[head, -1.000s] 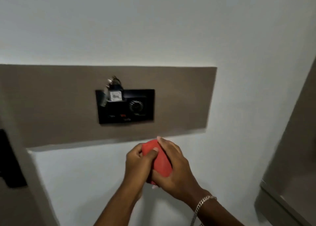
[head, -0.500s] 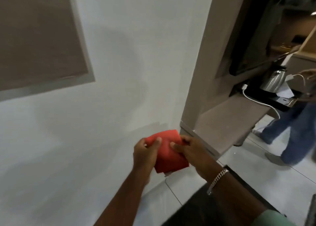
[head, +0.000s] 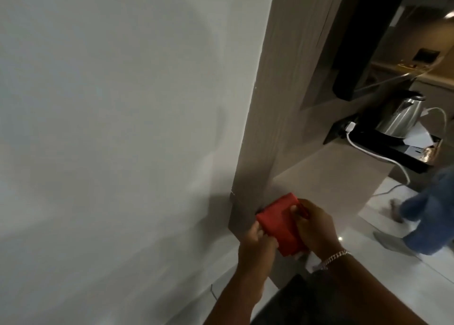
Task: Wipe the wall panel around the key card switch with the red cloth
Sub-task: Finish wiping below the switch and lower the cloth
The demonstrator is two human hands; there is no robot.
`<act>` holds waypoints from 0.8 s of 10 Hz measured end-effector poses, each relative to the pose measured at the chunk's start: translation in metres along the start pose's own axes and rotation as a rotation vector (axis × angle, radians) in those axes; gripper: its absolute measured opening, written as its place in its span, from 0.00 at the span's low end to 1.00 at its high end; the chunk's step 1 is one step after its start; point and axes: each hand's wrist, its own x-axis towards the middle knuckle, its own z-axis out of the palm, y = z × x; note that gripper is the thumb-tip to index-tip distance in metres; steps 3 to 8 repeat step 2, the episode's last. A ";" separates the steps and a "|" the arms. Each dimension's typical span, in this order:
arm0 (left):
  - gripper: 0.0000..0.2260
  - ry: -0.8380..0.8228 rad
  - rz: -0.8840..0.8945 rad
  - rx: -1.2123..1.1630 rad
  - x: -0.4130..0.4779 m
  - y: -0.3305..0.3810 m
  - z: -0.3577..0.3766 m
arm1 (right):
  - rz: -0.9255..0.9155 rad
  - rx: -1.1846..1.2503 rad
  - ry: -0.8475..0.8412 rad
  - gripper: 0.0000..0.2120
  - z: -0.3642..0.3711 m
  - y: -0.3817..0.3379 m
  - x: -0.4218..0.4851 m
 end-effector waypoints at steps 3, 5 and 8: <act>0.24 0.026 -0.025 -0.189 0.013 -0.009 -0.030 | 0.008 -0.013 0.170 0.19 0.014 0.005 0.013; 0.24 0.026 -0.025 -0.189 0.013 -0.009 -0.030 | 0.008 -0.013 0.170 0.19 0.014 0.005 0.013; 0.24 0.026 -0.025 -0.189 0.013 -0.009 -0.030 | 0.008 -0.013 0.170 0.19 0.014 0.005 0.013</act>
